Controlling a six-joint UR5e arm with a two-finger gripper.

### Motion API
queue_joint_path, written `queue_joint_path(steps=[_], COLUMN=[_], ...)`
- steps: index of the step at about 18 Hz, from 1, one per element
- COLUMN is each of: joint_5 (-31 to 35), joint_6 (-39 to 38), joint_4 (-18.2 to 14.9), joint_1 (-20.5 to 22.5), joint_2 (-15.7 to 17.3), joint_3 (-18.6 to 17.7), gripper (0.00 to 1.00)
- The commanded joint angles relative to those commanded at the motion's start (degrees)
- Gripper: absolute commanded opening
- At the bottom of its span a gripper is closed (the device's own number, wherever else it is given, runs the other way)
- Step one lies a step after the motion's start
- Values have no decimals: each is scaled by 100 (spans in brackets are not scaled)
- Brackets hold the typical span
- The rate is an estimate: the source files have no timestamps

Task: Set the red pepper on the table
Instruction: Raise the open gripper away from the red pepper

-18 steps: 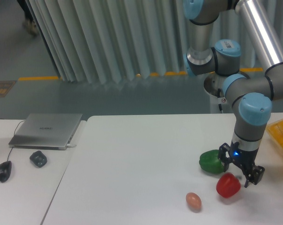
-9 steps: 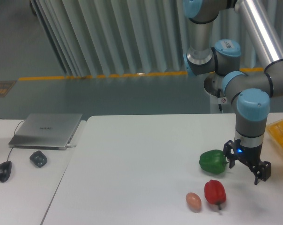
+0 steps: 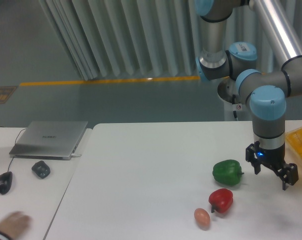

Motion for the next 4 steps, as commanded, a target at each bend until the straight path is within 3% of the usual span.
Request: queue_joint_path(steps=[4], joint_5=[-35], joint_6=[9], joint_4=[0], joint_1=[0], joint_2=[0], joint_3=[-35], gripper=[100])
